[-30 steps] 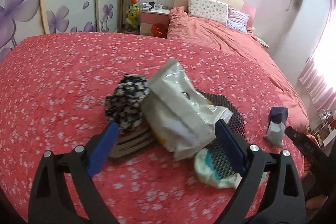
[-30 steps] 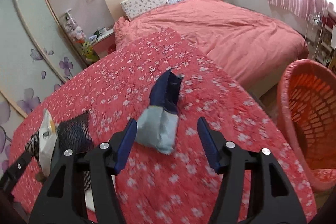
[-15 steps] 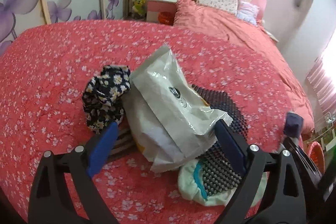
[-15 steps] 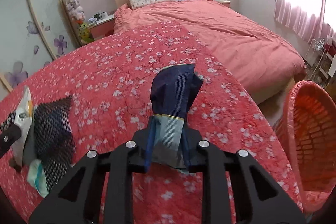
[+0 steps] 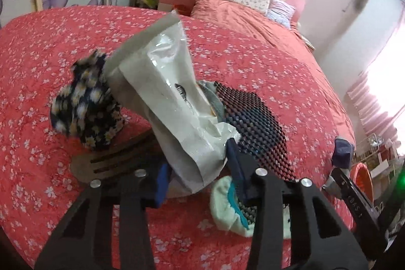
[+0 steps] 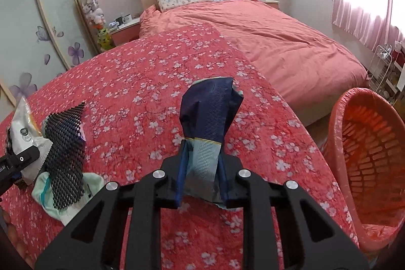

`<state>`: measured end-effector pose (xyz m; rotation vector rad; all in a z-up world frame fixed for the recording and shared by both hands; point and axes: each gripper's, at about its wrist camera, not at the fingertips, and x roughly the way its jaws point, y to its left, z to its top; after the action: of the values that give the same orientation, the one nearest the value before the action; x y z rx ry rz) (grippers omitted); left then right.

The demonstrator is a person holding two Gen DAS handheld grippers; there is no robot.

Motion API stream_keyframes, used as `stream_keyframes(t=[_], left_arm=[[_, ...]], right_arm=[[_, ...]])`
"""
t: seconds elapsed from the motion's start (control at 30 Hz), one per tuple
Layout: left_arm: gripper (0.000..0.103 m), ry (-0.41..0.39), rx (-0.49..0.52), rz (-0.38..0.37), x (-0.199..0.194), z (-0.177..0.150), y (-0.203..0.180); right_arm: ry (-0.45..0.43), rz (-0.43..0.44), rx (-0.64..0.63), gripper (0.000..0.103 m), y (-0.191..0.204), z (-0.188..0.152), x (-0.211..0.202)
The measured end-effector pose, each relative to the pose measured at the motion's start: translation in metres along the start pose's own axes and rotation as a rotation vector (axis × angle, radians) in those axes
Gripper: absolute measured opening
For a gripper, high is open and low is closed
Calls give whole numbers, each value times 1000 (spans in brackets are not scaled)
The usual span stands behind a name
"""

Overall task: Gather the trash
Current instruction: 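Grasp the navy-and-grey sock with the right tool while the left tool grasps the plastic bag, then carry the sock and white plastic bag over the orange basket and release both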

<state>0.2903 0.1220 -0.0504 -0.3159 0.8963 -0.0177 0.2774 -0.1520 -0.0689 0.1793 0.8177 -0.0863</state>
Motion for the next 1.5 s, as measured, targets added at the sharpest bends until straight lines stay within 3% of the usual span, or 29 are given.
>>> stream_keyframes(t=[0.57,1.17,1.5], left_arm=[[34,-115,137,-58,-63,0,-21],[34,-199,313,-165,-131,-8,-90],[34,-191,396,-247,-136,-21,-140]], right_arm=[[-59,35,-6,18,-16,-5,-39],[-191,76,-7,17,-30,-4,-100],[-256,82,51,17,-65,-3,-129]])
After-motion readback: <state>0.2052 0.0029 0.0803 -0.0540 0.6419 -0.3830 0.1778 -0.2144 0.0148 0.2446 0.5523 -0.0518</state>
